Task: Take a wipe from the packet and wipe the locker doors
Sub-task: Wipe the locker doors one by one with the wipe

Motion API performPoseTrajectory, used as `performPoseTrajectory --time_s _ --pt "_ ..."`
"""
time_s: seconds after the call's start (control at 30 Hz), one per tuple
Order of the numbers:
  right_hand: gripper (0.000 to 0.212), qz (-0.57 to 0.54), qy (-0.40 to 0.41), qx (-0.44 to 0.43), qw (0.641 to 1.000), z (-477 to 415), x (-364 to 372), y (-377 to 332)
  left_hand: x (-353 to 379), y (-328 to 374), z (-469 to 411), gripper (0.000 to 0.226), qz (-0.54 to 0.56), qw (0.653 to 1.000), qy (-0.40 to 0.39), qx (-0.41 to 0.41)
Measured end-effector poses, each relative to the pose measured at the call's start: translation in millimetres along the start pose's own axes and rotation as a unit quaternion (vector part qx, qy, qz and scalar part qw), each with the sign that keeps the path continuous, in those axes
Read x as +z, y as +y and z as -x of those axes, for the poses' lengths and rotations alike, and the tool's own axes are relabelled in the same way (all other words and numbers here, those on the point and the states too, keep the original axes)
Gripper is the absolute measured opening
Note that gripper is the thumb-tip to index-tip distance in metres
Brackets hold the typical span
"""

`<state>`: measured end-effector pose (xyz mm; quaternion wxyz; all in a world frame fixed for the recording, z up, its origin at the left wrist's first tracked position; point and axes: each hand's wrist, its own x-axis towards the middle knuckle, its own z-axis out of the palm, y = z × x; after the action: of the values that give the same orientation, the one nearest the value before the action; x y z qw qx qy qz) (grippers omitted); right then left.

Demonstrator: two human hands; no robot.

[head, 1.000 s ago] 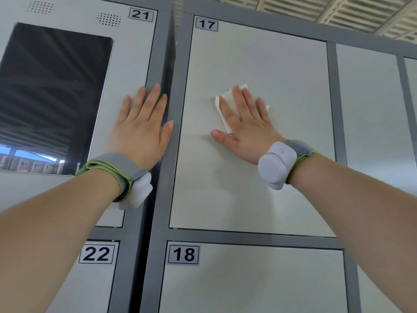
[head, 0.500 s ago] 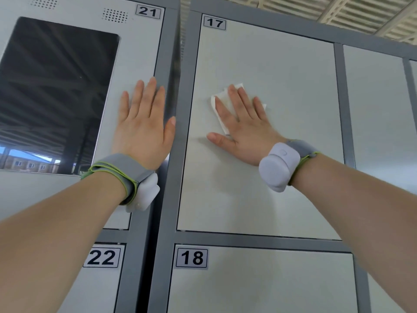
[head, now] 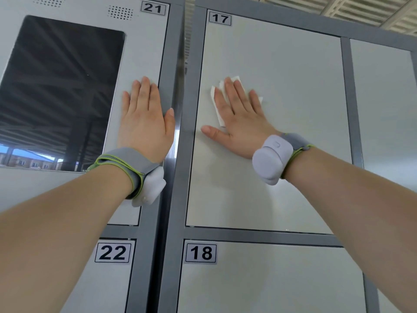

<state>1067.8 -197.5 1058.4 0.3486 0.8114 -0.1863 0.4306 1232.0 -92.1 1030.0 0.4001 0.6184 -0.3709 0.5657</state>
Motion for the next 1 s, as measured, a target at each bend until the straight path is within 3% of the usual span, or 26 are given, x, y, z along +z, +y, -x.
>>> performPoseTrajectory --time_s 0.27,0.57,0.83,1.0 --pt "0.068 -0.03 0.018 0.071 0.997 -46.1 -11.6 2.9 0.3 -2.9 1.6 0.059 -0.01 1.0 -0.012 0.009" --pt "0.068 -0.01 -0.005 -0.007 1.0 -3.5 -0.4 -11.9 -5.9 -27.9 6.0 0.064 -0.006 0.996 -0.017 0.085" --pt "0.065 -0.043 0.012 0.076 0.996 -46.5 -12.7 -13.4 -4.2 -31.0 8.9 0.063 -0.008 0.995 -0.023 0.097" --pt "0.065 -0.032 0.019 0.022 0.999 -18.8 1.9 -27.3 -4.7 -34.3 8.8 0.063 0.013 0.994 -0.028 0.107"
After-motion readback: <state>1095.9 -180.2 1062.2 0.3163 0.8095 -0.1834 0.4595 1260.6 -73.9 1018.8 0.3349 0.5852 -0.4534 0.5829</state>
